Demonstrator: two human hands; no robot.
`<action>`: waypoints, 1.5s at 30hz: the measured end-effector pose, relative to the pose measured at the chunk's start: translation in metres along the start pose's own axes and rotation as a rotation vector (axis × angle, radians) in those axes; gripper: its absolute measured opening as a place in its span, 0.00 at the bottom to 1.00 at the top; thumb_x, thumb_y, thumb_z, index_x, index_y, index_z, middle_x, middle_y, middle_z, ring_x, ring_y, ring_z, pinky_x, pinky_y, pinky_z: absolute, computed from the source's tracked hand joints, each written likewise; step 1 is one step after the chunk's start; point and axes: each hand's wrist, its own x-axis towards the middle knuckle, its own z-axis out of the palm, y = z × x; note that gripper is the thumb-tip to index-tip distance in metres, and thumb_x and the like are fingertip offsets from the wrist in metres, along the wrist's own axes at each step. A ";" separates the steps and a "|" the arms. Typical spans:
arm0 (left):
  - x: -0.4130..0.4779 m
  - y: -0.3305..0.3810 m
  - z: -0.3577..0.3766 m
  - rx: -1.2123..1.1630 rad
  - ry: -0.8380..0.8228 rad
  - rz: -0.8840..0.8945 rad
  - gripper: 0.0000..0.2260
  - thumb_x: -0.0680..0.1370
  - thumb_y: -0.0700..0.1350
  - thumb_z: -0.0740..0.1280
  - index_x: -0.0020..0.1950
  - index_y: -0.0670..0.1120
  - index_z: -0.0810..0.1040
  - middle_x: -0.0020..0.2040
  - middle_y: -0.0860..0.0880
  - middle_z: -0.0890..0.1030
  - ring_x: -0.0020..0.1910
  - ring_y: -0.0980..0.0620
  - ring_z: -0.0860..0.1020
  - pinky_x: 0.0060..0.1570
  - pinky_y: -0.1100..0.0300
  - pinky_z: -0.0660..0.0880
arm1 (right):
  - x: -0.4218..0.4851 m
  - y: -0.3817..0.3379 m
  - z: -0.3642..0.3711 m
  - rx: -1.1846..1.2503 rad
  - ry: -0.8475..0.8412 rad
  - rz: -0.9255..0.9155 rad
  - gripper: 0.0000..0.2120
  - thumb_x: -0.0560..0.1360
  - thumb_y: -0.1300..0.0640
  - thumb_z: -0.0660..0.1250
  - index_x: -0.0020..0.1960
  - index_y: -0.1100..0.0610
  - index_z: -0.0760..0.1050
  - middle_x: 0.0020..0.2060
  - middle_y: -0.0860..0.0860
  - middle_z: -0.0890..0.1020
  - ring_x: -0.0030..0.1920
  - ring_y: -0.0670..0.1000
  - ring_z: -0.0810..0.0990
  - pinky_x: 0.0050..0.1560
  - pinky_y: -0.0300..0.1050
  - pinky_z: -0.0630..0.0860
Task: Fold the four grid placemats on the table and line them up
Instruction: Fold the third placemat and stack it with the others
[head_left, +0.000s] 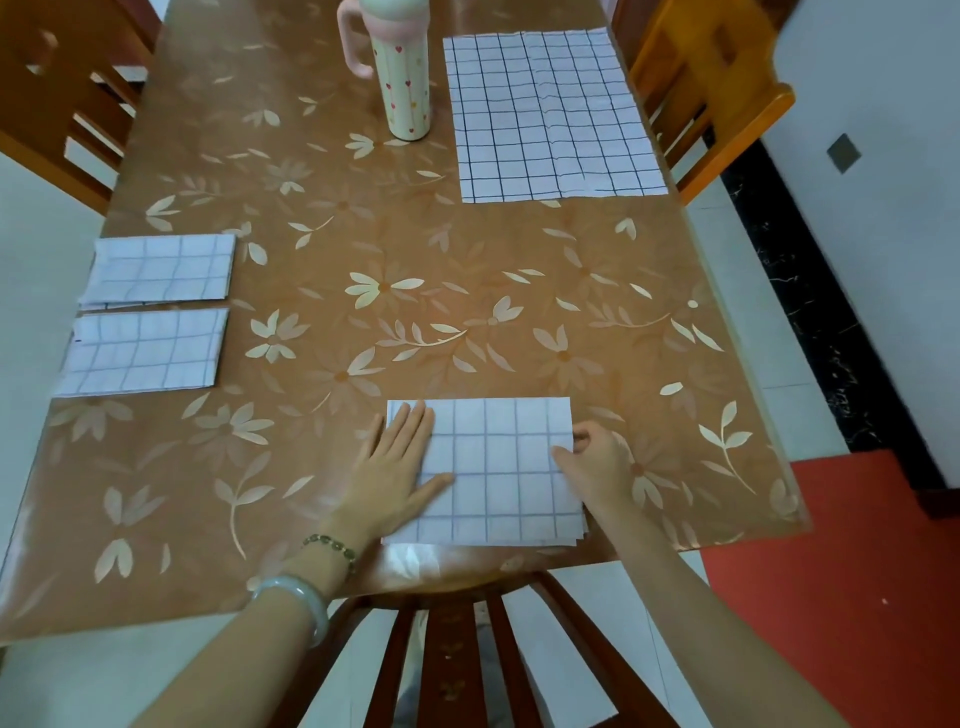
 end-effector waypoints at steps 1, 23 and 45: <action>0.001 0.000 0.002 0.032 -0.023 0.002 0.38 0.78 0.68 0.43 0.78 0.43 0.50 0.78 0.48 0.50 0.78 0.47 0.50 0.74 0.51 0.37 | -0.001 0.001 0.001 -0.044 0.019 -0.005 0.15 0.71 0.55 0.70 0.56 0.57 0.73 0.43 0.46 0.76 0.42 0.45 0.75 0.38 0.38 0.70; -0.007 -0.015 0.012 0.127 0.049 -0.108 0.36 0.80 0.66 0.42 0.78 0.42 0.56 0.77 0.45 0.58 0.77 0.47 0.56 0.73 0.43 0.49 | 0.036 0.044 0.022 -0.795 0.007 -0.534 0.31 0.81 0.42 0.41 0.76 0.59 0.55 0.75 0.56 0.61 0.75 0.55 0.57 0.74 0.57 0.50; -0.025 -0.002 0.022 0.095 0.039 -0.181 0.31 0.81 0.63 0.44 0.79 0.47 0.55 0.78 0.44 0.57 0.77 0.45 0.54 0.74 0.44 0.46 | -0.013 0.068 0.023 -0.818 0.043 -0.530 0.31 0.80 0.42 0.44 0.75 0.61 0.59 0.73 0.58 0.64 0.74 0.58 0.60 0.73 0.61 0.53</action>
